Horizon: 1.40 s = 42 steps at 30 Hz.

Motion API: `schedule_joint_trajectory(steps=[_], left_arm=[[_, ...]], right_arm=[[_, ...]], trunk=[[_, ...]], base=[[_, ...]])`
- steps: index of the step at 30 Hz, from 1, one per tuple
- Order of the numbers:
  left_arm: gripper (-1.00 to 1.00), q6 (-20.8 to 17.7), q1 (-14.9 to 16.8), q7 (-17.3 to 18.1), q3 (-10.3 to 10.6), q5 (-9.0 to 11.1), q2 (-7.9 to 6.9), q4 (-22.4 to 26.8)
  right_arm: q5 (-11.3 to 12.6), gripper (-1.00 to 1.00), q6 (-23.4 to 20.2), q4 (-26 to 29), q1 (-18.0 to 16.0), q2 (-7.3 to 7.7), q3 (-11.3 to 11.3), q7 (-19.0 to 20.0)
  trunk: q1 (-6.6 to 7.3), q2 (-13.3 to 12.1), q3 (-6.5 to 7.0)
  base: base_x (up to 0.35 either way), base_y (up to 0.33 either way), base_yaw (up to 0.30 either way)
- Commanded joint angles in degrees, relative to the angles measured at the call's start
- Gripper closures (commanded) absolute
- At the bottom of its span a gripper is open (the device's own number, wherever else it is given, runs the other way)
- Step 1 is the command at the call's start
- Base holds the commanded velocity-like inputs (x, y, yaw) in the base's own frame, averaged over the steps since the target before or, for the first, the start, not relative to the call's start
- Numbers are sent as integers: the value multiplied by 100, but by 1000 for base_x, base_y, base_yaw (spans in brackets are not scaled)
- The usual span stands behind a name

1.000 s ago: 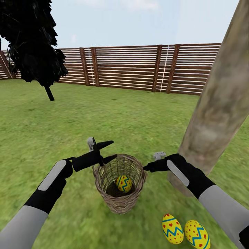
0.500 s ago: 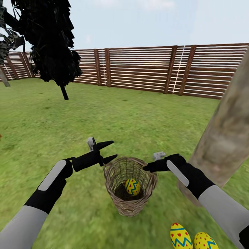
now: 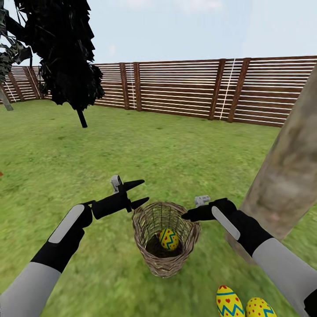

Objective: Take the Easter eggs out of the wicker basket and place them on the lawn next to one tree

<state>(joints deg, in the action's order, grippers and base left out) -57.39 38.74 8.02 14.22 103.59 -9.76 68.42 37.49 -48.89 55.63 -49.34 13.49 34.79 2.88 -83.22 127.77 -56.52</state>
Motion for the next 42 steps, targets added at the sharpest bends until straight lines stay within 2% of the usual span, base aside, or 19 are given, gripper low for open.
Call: schedule_joint_trajectory(steps=[1,6,14,22,33,37,42], left_arm=[[-100,2,4,59,10,-41,-3,-44],[-100,27,3,75,4,-33,6,-185],[-100,26,3,146,4,19,16,-215],[-100,26,2,147,7,21,17,-218],[-100,28,-31,155,3,62,10,-218],[-100,34,-54,156,2,221,10,-216],[-100,36,-59,156,5,258,10,-215]], right_arm=[[-33,-100,-15,3,-5,5,13,29],[-38,-100,-11,0,-5,4,17,21],[-40,-100,-7,-8,-1,4,19,12],[-25,-100,-7,-18,3,4,19,28],[-27,-100,-7,-69,3,4,19,-4],[-61,-100,-7,-70,3,4,19,-16],[-99,-100,-14,-74,3,-7,27,-176]], trunk=[[1,2,-5],[1,2,-5],[1,2,-5],[1,2,13],[1,2,55],[-87,163,-11],[-197,363,-100]], base=[[0,0,0],[18,36,0],[92,281,-21],[90,294,-265],[5,20,-291],[0,0,-128],[0,0,-15]])
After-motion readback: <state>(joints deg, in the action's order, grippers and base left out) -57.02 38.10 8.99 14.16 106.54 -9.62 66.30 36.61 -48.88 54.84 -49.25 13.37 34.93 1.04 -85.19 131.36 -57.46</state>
